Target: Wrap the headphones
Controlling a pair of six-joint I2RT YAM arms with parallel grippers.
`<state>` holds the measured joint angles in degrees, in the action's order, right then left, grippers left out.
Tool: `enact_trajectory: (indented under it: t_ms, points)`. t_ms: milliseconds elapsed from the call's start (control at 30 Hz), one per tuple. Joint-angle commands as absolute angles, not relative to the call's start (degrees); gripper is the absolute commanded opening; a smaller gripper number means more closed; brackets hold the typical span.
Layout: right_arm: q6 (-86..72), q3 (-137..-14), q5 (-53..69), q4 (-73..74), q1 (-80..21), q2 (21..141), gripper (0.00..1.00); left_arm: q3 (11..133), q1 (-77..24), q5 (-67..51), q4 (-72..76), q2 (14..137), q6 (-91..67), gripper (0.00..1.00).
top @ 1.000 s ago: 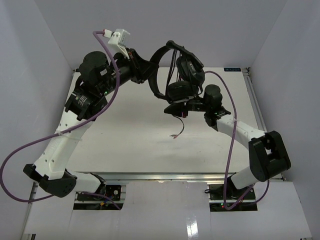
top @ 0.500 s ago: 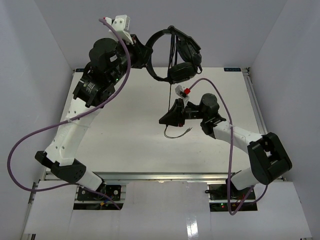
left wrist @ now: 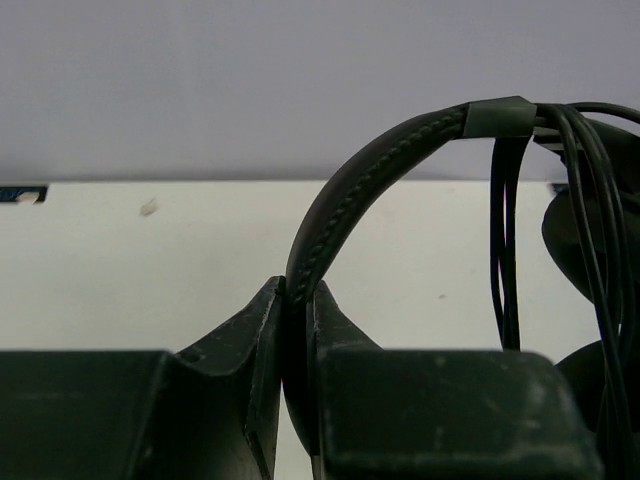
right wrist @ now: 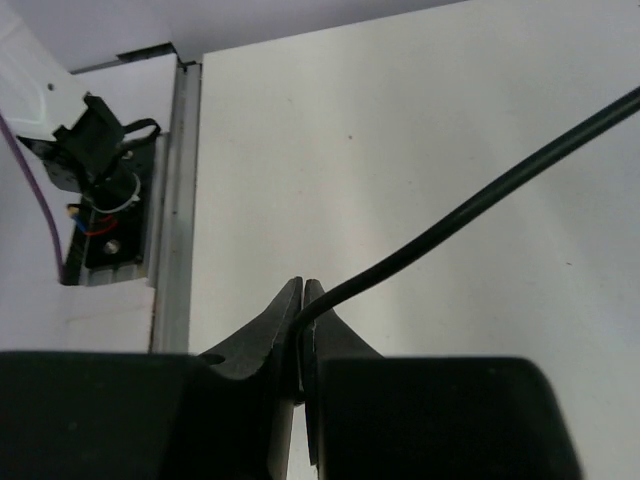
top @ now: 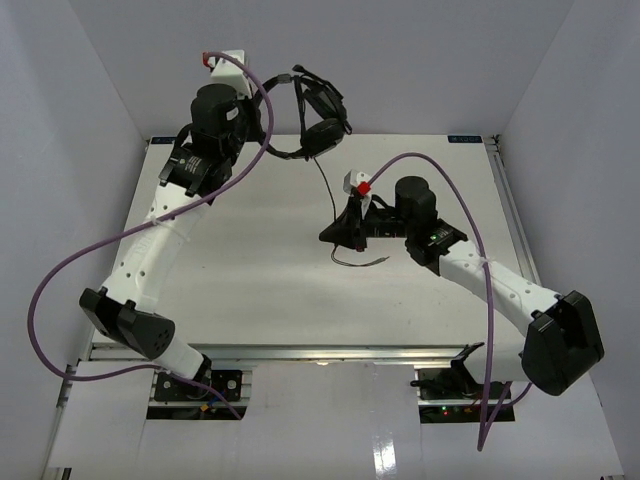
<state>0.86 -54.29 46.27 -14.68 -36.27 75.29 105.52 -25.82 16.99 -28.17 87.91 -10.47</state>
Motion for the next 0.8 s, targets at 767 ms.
enact_trajectory:
  t_ms: [767]
  points:
    - [75.9,-68.5,-39.7,-4.4,-57.1,80.1,0.08,77.0,-23.5,-2.6,-27.5,94.0,-4.9,0.0]
